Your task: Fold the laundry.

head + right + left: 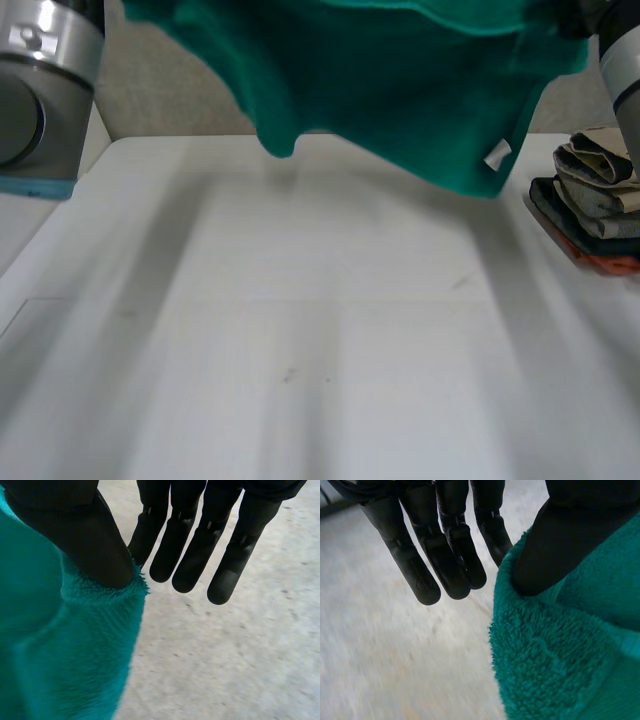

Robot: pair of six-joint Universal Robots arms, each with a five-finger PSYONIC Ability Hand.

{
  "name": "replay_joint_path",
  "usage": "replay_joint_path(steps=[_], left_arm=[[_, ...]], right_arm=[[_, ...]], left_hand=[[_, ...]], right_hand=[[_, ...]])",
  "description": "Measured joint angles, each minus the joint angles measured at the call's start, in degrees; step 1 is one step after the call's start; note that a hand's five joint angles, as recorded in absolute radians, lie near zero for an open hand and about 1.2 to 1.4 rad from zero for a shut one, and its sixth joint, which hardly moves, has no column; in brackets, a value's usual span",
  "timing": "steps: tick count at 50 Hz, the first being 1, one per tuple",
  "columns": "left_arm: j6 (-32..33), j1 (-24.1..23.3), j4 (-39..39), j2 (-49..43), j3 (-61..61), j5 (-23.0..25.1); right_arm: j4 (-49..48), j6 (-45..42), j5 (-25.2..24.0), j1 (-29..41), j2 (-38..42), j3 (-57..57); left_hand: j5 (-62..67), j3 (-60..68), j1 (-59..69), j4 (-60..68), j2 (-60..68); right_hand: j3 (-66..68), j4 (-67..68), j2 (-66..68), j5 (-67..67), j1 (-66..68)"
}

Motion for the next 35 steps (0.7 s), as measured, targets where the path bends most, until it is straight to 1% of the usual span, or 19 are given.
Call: replay_joint_path(steps=[4,8,11,12,13,14,16,18,21,22,23,24,25,26,27,29,30,33,35], left_arm=[[-1.0,1.4,-5.5,0.6,-5.2,0.2],[-0.7,2.3,-9.1,1.8,-13.9,0.5],[0.3,2.7,-10.3,3.0,-21.6,0.8],[0.4,2.7,-10.3,3.0,-22.1,0.8],[1.4,2.8,-10.6,3.4,-25.7,1.0],[1.8,2.8,-10.6,3.5,-26.8,1.1],[4.6,2.9,-10.6,3.6,-32.4,2.0],[7.0,2.9,-10.5,3.3,-35.3,2.7],[10.8,3.1,-10.3,2.2,-37.9,3.5],[13.3,3.3,-10.3,1.3,-38.9,3.9],[15.1,3.4,-10.4,0.7,-39.3,4.0],[16.5,3.4,-10.4,0.2,-39.5,4.1],[17.5,3.5,-10.4,-0.2,-39.5,4.2],[18.2,3.5,-10.5,-0.4,-39.5,4.2],[19.4,3.5,-10.5,-0.7,-39.5,4.2],[20.6,3.5,-10.6,-0.8,-39.3,4.1],[20.9,3.4,-10.6,-0.7,-39.2,4.1],[21.2,3.3,-10.7,0.1,-39.1,4.0],[21.0,3.2,-10.7,1.6,-39.1,4.0]], right_arm=[[6.7,-0.4,-5.4,-0.4,-0.7,2.2],[17.9,-2.2,-9.1,-0.8,0.3,4.1],[27.4,-6.4,-10.2,-1.4,2.9,5.8],[28.3,-6.9,-10.2,-1.4,3.2,6.0],[32.1,-9.7,-10.3,-1.7,4.7,6.9],[33.4,-10.7,-10.3,-1.8,5.3,7.2],[38.8,-15.8,-10.1,-2.2,8.5,9.1],[40.6,-18.3,-9.8,-2.4,10.7,10.4],[40.4,-19.9,-9.5,-2.5,13.0,11.7],[39.0,-19.9,-9.2,-2.5,14.1,12.5],[37.2,-19.2,-8.9,-2.6,14.7,13.1],[36.2,-18.7,-8.7,-2.6,14.9,13.4],[33.9,-17.3,-8.1,-2.7,15.1,14.0],[32.7,-16.4,-7.8,-2.7,15.1,14.4],[29.6,-14.0,-7.0,-2.8,14.7,15.4],[25.9,-10.7,-5.9,-2.8,12.8,17.1],[24.0,-8.8,-5.3,-2.9,11.2,18.4],[20.9,-5.4,-4.3,-2.9,7.4,21.3],[18.8,-2.3,-3.5,-2.9,3.0,24.8]], left_hand=[[0.0,0.0,0.0,0.0,0.0],[0.0,0.0,0.0,0.0,0.0],[0.0,0.0,0.0,0.0,0.0],[0.0,0.0,0.0,0.0,0.0],[0.0,0.0,0.0,0.0,0.0],[0.0,0.0,0.0,0.0,0.0],[0.0,0.0,0.0,0.0,0.0],[0.0,0.0,0.0,0.0,0.0],[0.0,0.0,0.0,0.0,0.0],[0.0,0.0,0.0,0.0,0.0],[0.0,0.0,0.0,0.0,0.0],[0.0,0.0,0.0,0.0,0.0],[0.0,0.0,0.0,0.0,0.0],[0.0,0.0,0.0,0.0,0.0],[0.0,0.0,0.0,0.0,0.0],[0.0,0.0,0.0,0.0,0.0],[0.0,0.0,0.0,0.0,0.0],[0.0,0.0,0.0,0.0,0.0],[0.0,0.0,0.0,0.0,0.0]], right_hand=[[0.0,0.0,0.0,0.2,0.0],[0.0,0.0,0.0,0.2,0.0],[0.0,0.0,0.0,0.2,0.0],[0.0,0.0,0.0,0.2,0.0],[0.0,0.0,0.0,0.2,0.0],[0.0,0.0,0.0,0.2,0.0],[0.0,0.0,0.0,0.2,0.0],[0.0,0.0,0.0,0.2,0.0],[0.0,0.0,0.0,0.2,0.0],[-0.9,-1.0,-0.8,-0.3,-0.3],[-7.2,-7.5,-6.9,-5.8,-3.9],[-13.2,-13.5,-13.0,-11.7,-9.5],[-23.5,-22.5,-23.7,-21.1,-19.9],[-25.7,-26.0,-26.1,-24.7,-23.2],[-43.5,-43.7,-45.3,-43.1,-41.0],[-53.3,-53.7,-53.9,-51.9,-50.4],[-55.7,-55.8,-55.4,-53.7,-51.6],[-56.1,-56.6,-55.5,-53.7,-51.6],[-56.1,-56.6,-55.5,-53.7,-51.6]])
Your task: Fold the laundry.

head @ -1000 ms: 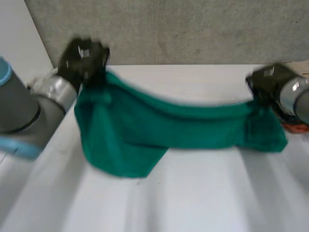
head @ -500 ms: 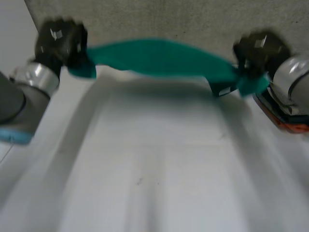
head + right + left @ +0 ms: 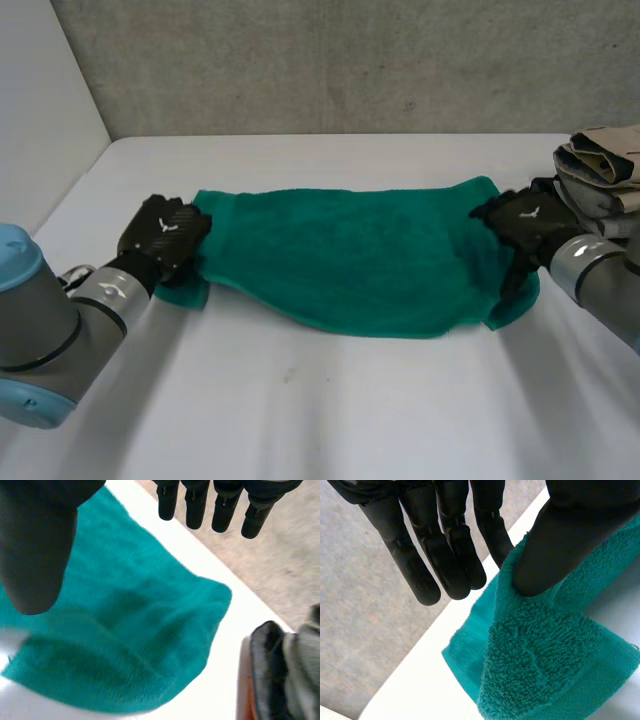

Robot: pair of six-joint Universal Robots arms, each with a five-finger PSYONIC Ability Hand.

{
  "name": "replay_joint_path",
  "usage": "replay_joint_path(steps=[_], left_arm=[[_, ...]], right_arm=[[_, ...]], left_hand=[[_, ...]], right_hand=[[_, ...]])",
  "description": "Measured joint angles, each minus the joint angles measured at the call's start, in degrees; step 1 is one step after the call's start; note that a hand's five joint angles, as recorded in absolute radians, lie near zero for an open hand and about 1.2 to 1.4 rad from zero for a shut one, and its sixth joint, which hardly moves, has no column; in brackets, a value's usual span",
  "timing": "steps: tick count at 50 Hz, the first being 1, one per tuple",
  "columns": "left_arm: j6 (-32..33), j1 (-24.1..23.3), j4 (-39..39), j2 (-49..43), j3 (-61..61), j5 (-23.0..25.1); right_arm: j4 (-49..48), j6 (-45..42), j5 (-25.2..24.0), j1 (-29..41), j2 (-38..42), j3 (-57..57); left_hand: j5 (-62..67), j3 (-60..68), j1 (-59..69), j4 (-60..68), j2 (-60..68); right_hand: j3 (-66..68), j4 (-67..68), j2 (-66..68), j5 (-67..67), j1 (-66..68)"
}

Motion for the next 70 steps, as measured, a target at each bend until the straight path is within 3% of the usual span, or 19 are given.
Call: replay_joint_path(steps=[10,21,27,33,36,41,46,50,55,62,70], left_arm=[[-4.4,-0.5,-0.1,4.3,-1.0,-0.1],[-6.6,-0.5,0.0,4.6,-0.8,-0.2],[-6.5,-0.5,0.1,4.5,-0.7,-0.2],[-6.7,-0.4,0.0,4.7,-0.7,-0.3],[-7.3,-0.4,-0.6,5.5,-0.7,-0.4],[-8.7,-0.3,-4.4,9.4,-0.6,-0.4],[-9.5,-0.1,-12.6,16.3,0.5,-0.3],[-9.3,0.2,-23.6,24.2,3.6,0.0],[-8.9,0.3,-36.5,29.9,7.7,0.4],[-5.3,0.2,-42.6,23.8,8.4,0.2],[4.5,-0.9,-33.6,4.6,14.0,-2.2]], right_arm=[[-1.2,9.8,1.7,0.2,-9.5,13.9],[-11.9,11.0,2.1,2.3,-4.3,18.8],[-16.5,9.3,2.9,2.9,1.8,16.3],[-17.8,5.6,5.2,2.9,6.4,12.3],[-18.0,4.4,7.2,2.8,6.4,11.5],[-17.3,2.4,9.5,2.4,-0.5,11.4],[-10.9,-1.4,9.4,2.3,-11.1,10.2],[4.5,-8.4,7.2,1.9,-19.8,4.3],[23.3,-14.6,4.4,0.9,-23.8,-4.8],[36.6,-19.4,2.8,0.0,-20.3,-9.7],[31.9,-19.5,4.7,0.3,-5.9,-12.9]], left_hand=[[0.0,0.0,0.0,0.0,0.0],[0.0,0.0,0.0,0.0,0.0],[0.0,0.0,0.0,0.0,0.0],[0.0,0.0,0.0,0.0,0.0],[0.0,0.0,0.0,0.0,0.0],[0.0,0.0,0.0,0.0,0.0],[0.0,0.0,0.0,0.0,0.0],[0.0,0.0,0.0,0.0,0.0],[0.0,0.0,0.0,0.0,0.0],[0.5,0.0,0.0,0.0,0.0],[0.5,0.0,0.0,0.0,0.0]], right_hand=[[0.1,0.0,0.1,0.0,0.0],[9.8,9.6,9.0,9.6,8.6],[21.4,21.4,21.4,20.9,20.5],[53.6,53.7,54.3,51.9,50.5],[55.6,56.2,55.1,52.5,50.5],[55.8,56.5,55.1,52.5,50.5],[56.1,56.5,55.1,53.4,50.5],[56.1,56.6,55.1,53.7,50.5],[56.2,56.6,55.1,53.9,50.5],[56.2,56.6,55.1,53.9,50.5],[56.2,56.6,55.1,53.9,50.5]])
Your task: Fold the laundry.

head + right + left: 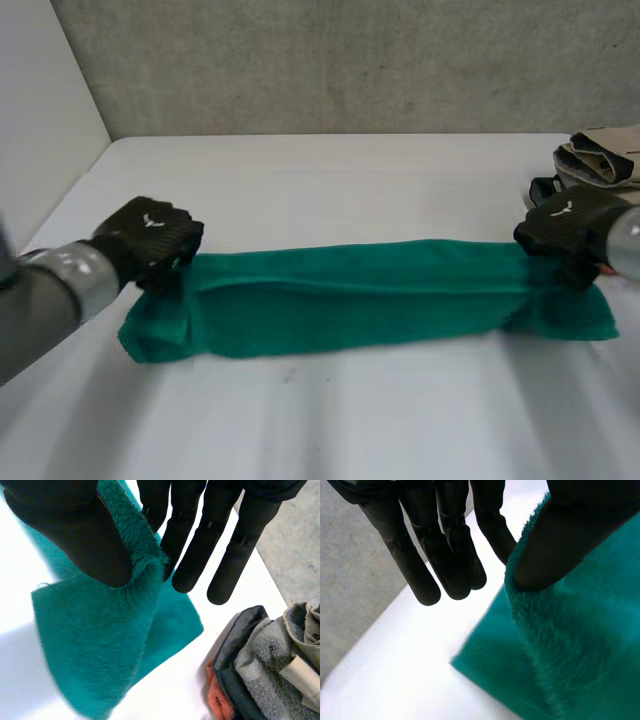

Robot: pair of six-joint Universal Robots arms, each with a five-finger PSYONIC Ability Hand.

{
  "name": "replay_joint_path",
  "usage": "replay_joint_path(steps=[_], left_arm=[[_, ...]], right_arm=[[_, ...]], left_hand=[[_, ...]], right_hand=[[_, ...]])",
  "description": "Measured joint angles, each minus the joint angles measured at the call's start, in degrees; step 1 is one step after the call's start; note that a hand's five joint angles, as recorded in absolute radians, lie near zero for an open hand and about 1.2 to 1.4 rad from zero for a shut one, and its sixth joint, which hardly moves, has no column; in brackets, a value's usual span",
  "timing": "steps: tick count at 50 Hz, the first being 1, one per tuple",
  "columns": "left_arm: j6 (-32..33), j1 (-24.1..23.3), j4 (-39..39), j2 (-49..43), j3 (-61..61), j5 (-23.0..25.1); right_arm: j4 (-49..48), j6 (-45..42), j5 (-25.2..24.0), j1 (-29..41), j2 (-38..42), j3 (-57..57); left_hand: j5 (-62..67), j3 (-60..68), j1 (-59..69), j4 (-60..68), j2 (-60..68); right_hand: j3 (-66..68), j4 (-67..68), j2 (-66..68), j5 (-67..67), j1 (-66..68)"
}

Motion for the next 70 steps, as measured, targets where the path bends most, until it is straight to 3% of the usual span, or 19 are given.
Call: replay_joint_path(steps=[9,14,19,23,34,40,46,56,62,66,70], left_arm=[[1.3,-2.8,25.1,-11.4,19.9,-3.6],[-4.1,-3.0,46.0,-12.4,26.9,-5.4],[-10.2,-2.4,54.2,-12.1,27.8,-7.9],[-11.8,-1.9,52.7,-12.1,27.3,-8.8],[-11.4,-1.0,42.1,-14.7,18.6,-8.5],[-9.7,-1.0,39.1,-17.4,12.4,-8.3],[-4.9,-1.0,30.9,-18.4,4.7,-8.4],[8.1,0.0,10.9,-4.9,-12.5,-9.1],[14.2,0.5,-1.3,9.0,-21.7,-8.7],[15.8,0.4,-3.7,12.3,-22.5,-8.4],[15.9,-0.1,1.1,8.8,-18.7,-8.5]], right_arm=[[-27.4,11.3,5.9,0.8,7.1,-12.4],[-52.2,19.1,7.4,1.6,5.0,-13.0],[-64.1,22.0,7.3,1.8,2.1,-11.3],[-63.5,22.3,6.4,1.8,2.5,-11.5],[-43.4,20.5,-0.7,1.6,14.9,-15.5],[-36.6,16.8,-1.2,1.7,20.8,-14.5],[-28.8,9.8,-0.2,1.6,23.3,-11.1],[-12.8,2.6,4.2,0.3,15.0,1.6],[-7.0,-7.0,4.7,0.0,0.1,15.9],[-6.2,-12.1,4.2,0.4,-4.5,21.0],[-8.2,-12.6,4.0,1.0,-2.3,20.5]], left_hand=[[0.3,0.0,0.0,0.0,0.0],[0.3,0.0,0.0,0.0,0.0],[0.7,0.0,0.0,0.0,0.0],[0.7,0.0,0.0,0.0,0.0],[0.7,0.0,0.0,0.0,0.0],[0.7,0.0,0.0,0.0,0.0],[0.7,0.0,0.0,0.0,0.0],[0.7,0.0,0.0,0.0,0.0],[0.7,0.0,0.0,0.0,0.0],[0.7,0.0,0.0,0.0,0.0],[0.7,0.0,0.0,0.0,0.0]], right_hand=[[0.0,0.0,0.0,1.6,1.0],[0.0,0.0,0.0,1.7,1.0],[0.0,0.1,0.0,2.0,1.0],[0.0,0.1,0.0,2.0,1.0],[0.2,0.1,0.0,2.0,1.0],[0.2,0.1,0.0,2.0,1.0],[0.2,0.1,0.0,2.0,1.0],[0.2,0.1,0.0,2.0,1.0],[0.2,0.1,0.0,2.0,1.0],[0.2,0.1,0.0,2.0,1.0],[0.2,0.1,0.0,2.0,1.0]])
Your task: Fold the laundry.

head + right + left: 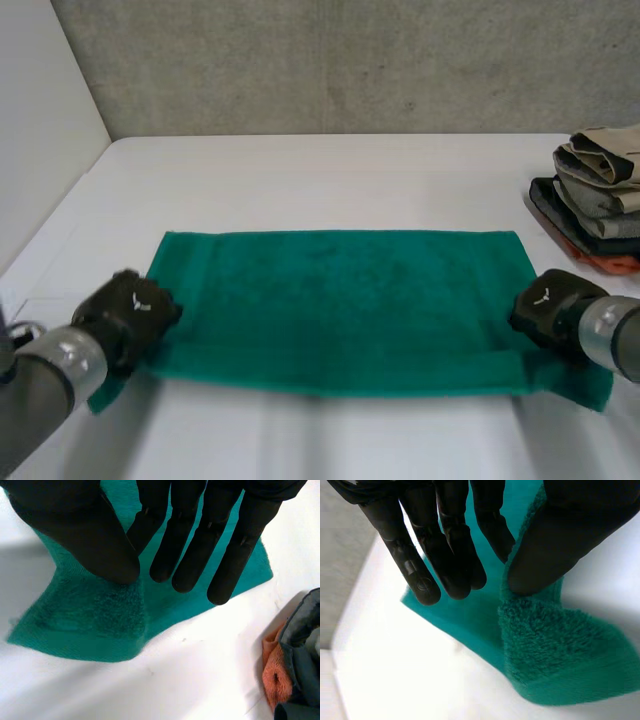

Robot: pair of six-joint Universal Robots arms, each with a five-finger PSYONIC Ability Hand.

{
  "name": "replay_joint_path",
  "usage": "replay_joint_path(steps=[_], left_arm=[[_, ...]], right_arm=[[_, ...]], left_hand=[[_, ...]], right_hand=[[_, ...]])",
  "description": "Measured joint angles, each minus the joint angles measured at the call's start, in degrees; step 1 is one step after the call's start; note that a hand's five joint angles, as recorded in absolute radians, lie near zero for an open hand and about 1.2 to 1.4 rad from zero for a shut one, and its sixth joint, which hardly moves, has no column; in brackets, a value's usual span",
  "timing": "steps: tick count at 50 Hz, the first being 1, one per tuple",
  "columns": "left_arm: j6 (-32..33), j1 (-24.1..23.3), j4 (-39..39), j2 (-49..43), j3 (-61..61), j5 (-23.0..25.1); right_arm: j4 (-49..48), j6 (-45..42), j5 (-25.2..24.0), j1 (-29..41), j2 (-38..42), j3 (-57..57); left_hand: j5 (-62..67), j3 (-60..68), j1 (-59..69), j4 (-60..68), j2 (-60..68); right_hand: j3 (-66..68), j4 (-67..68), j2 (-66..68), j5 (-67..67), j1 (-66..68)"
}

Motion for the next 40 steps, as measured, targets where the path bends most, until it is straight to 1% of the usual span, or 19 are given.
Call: replay_joint_path(steps=[1,6,8,11,13,16,17,18,19,20,21,22,23,25,29,33,37,40], left_arm=[[-0.2,-0.2,2.4,-2.1,1.7,-0.1],[-0.5,-1.1,10.0,-11.1,8.9,-0.8],[-0.5,-2.0,12.7,-16.3,13.4,-1.1],[-0.6,-2.8,14.0,-20.7,17.5,-1.5],[-0.6,-3.6,14.6,-25.5,22.8,-2.4],[-0.7,-4.3,14.6,-29.8,28.3,-3.5],[-0.7,-4.5,14.6,-31.3,30.2,-3.8],[-0.7,-4.8,14.5,-33.1,32.8,-4.1],[-0.7,-5.1,14.4,-34.5,34.6,-4.3],[-0.7,-5.2,14.3,-35.0,35.4,-4.3],[-0.7,-5.5,14.2,-36.7,37.7,-4.5],[-0.6,-5.8,14.1,-37.9,39.5,-4.5],[-0.6,-6.1,14.0,-38.9,41.0,-4.6],[-0.7,-6.5,14.0,-40.3,43.7,-4.6],[-0.9,-6.9,13.9,-40.9,46.3,-4.7],[-1.9,-6.8,13.7,-38.1,45.9,-4.6],[-3.9,-6.2,13.6,-33.3,42.3,-4.0],[-6.4,-5.4,13.6,-28.8,37.3,-2.5]], right_arm=[[-2.7,1.6,0.2,0.4,3.1,-2.2],[-10.0,5.8,0.8,1.7,9.7,-8.5],[-13.6,7.3,1.2,2.6,13.0,-12.1],[-15.7,7.8,1.5,3.2,15.2,-14.4],[-18.6,8.1,2.4,4.1,19.8,-19.2],[-20.3,8.0,3.2,4.5,23.2,-23.0],[-20.7,8.0,3.4,4.6,24.2,-24.1],[-21.7,7.9,3.7,4.7,26.2,-26.2],[-22.3,7.9,3.9,4.7,27.4,-27.5],[-22.5,7.9,4.0,4.7,27.8,-27.9],[-23.4,7.8,4.3,4.8,29.4,-29.7],[-24.1,7.9,4.7,4.8,30.6,-31.0],[-24.7,7.9,5.1,4.8,31.5,-32.1],[-25.8,8.3,6.4,4.8,32.7,-34.2],[-26.9,9.6,8.3,4.9,32.2,-35.8],[-27.3,13.3,9.8,4.6,27.4,-34.6],[-26.7,16.6,9.7,4.3,21.9,-31.3],[-24.6,18.4,8.0,3.8,17.5,-27.1]], left_hand=[[0.0,0.0,0.0,0.0,0.0],[0.0,0.0,0.0,0.0,0.0],[0.0,0.0,0.0,0.0,0.0],[0.0,0.0,0.0,0.0,0.0],[0.0,0.0,0.0,0.0,0.0],[0.0,0.0,0.0,0.0,0.0],[-1.1,-1.9,-1.3,-1.5,-1.9],[-8.7,-9.6,-10.0,-9.7,-9.7],[-18.3,-19.1,-21.0,-19.5,-20.6],[-21.9,-22.6,-25.3,-23.1,-23.0],[-29.3,-30.0,-33.8,-30.6,-31.7],[-43.4,-44.0,-48.8,-45.0,-44.7],[-49.7,-50.8,-54.1,-51.9,-51.4],[-54.0,-56.1,-55.6,-56.9,-56.3],[-54.0,-56.4,-55.6,-57.2,-56.7],[-54.0,-56.4,-55.6,-57.2,-56.7],[-54.0,-56.4,-55.6,-57.2,-56.7],[-54.0,-56.4,-55.6,-57.2,-56.7]], right_hand=[[0.0,0.0,0.0,0.0,0.0],[0.0,0.0,0.0,0.0,0.0],[0.0,0.0,0.0,0.0,0.0],[0.0,0.0,0.0,0.1,0.0],[0.0,0.0,0.0,0.2,0.0],[0.0,0.0,0.0,0.2,0.0],[-1.9,-1.9,-1.9,-1.7,-2.5],[-13.8,-13.7,-15.1,-13.6,-14.6],[-20.6,-20.6,-22.4,-20.7,-21.8],[-27.5,-27.5,-28.3,-27.9,-27.6],[-39.8,-39.7,-41.0,-40.9,-40.1],[-47.7,-47.8,-49.1,-48.6,-47.4],[-52.6,-52.8,-52.6,-52.7,-50.4],[-56.1,-56.2,-55.1,-55.9,-51.5],[-56.3,-56.7,-55.1,-55.9,-51.5],[-56.3,-56.7,-55.1,-55.9,-51.5],[-56.3,-56.7,-55.1,-55.9,-51.5],[-56.3,-56.7,-55.1,-55.9,-51.5]])
